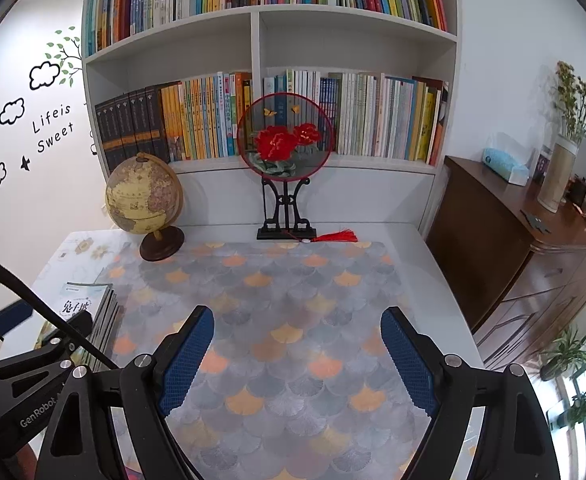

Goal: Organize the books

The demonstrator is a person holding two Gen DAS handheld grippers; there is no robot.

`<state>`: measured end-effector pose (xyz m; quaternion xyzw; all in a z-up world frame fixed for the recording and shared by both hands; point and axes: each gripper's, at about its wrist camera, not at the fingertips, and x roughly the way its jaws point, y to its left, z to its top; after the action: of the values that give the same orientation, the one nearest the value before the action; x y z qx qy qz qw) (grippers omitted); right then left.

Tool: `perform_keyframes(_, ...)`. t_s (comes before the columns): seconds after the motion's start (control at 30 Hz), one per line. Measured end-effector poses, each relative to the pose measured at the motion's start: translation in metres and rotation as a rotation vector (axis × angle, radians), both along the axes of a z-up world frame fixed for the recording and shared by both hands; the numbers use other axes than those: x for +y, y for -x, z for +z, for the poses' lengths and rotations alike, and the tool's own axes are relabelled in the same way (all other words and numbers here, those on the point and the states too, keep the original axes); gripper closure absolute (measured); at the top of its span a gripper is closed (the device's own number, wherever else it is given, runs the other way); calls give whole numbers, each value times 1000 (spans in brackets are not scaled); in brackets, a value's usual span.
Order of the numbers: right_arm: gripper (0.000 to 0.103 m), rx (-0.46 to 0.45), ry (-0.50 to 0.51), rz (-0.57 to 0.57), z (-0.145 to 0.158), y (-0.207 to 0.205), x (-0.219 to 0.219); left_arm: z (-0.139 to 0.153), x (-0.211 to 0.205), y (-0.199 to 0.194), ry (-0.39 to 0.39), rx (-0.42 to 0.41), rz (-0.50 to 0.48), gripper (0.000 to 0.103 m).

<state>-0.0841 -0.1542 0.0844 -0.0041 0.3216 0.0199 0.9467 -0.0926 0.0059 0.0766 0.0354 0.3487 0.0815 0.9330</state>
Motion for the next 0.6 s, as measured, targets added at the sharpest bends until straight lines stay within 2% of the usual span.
perform_keyframes(0.13,19,5,-17,1,-1,-5,-3,4,0,-2,-29,-13,16,24)
perform_keyframes(0.43,19,14,-19,10,-4,-12,-6,3,2,-7,13,-3,10,23)
perform_keyframes(0.6,19,22,-22,12,-5,-14,-8,2,-1,-7,8,1,0,23)
